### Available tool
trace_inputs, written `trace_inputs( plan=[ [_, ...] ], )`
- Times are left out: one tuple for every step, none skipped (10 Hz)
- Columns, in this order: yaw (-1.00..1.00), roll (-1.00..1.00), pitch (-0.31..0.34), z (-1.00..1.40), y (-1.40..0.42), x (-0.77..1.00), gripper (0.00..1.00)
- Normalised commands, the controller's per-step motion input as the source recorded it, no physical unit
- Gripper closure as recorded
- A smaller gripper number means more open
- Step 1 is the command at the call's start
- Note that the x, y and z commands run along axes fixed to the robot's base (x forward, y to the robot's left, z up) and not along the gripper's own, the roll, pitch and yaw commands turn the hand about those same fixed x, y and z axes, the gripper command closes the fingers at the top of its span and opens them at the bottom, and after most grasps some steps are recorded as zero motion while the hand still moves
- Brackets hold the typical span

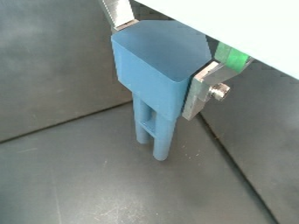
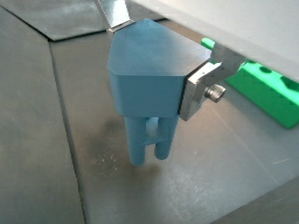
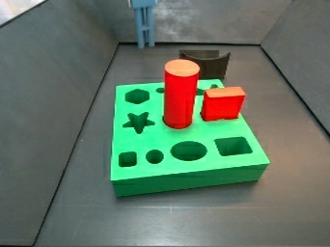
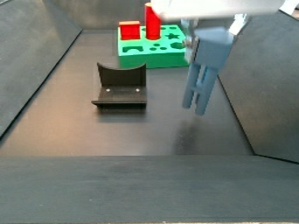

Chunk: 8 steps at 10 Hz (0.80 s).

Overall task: Pick up the 3 prong object. Move up. Move to above the board. Insert the 3 prong object.
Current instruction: Move up, then move to above the board.

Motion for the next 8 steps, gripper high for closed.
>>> trace_inputs(
  plan=[
    [0.01,0.01,0.099,0.21,0.02,0.02,1.0],
    [-0.38,-0.01,0.296,1.0,0.4,0.2,1.0],
    [-0.38,-0.01,0.296,1.0,0.4,0.21,1.0],
    [-0.28,-0.05,0.28,1.0,0.35,0.18,1.0],
    [-0.16,-0.03,0.207,1.0,0.28,0.15,1.0],
    [-0.1,-0.02,0.152,0.97,0.23,0.12,1.0],
    [-0.07,-0.01,0.124,0.85,0.18,0.08,1.0],
    [-0.05,0.0,0.085,0.64,0.1,0.03,1.0]
  ],
)
